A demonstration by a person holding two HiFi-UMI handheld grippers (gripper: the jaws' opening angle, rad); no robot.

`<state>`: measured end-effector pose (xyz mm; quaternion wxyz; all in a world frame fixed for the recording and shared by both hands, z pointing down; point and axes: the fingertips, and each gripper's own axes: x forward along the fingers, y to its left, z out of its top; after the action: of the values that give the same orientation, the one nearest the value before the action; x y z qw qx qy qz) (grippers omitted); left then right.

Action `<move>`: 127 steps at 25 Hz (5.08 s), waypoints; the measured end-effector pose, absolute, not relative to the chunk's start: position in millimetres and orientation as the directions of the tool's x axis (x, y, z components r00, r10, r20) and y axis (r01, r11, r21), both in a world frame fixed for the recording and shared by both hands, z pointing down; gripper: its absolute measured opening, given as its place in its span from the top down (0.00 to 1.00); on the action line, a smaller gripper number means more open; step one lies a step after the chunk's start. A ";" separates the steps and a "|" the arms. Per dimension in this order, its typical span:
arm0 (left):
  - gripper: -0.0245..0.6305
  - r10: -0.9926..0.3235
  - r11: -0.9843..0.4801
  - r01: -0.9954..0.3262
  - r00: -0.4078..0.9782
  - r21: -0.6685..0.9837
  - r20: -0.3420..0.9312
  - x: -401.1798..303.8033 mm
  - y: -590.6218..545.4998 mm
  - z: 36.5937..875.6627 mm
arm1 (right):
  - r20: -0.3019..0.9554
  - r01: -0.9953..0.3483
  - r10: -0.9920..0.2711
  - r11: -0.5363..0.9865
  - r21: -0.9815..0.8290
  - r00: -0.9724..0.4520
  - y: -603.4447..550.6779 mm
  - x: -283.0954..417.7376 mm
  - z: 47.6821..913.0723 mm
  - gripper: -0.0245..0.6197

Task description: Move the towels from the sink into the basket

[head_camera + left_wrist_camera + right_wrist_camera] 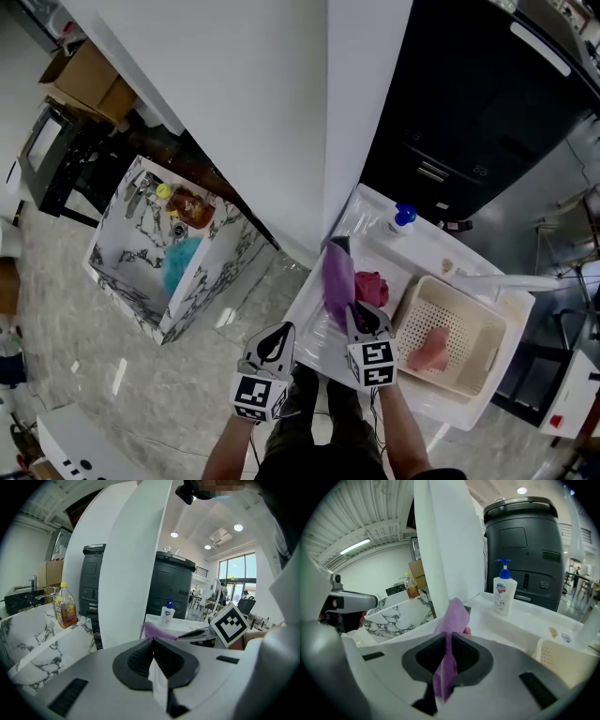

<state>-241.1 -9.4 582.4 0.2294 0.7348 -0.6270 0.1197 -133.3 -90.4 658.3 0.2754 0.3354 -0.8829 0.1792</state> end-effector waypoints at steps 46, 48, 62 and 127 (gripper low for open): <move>0.95 -0.853 -0.479 -0.877 0.474 0.032 0.221 -96.1 -47.3 431.9 | 0.290 -0.902 -0.863 0.431 -0.007 -0.414 -69.3 47.9 454.7 0.87; 0.95 -0.836 -0.509 -0.860 0.502 0.032 0.222 -80.4 -48.9 432.3 | 0.292 -0.917 -0.876 0.399 -0.005 -0.383 -67.0 64.9 455.4 0.87; 0.95 -0.727 -0.652 -0.756 0.643 0.050 0.243 10.6 -51.9 446.9 | 0.314 -0.976 -0.926 0.219 -0.004 -0.209 -45.2 161.1 469.3 0.87; 0.95 -0.626 -0.660 -0.741 0.632 0.120 0.458 76.8 -52.3 554.2 | 0.478 -0.988 -0.867 0.091 -0.127 -0.142 -45.4 263.3 605.9 0.72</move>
<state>76.8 -52.3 554.2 0.1504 0.8906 -0.3837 0.1922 263.3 -45.4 605.9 0.1421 0.6395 -0.7249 0.2129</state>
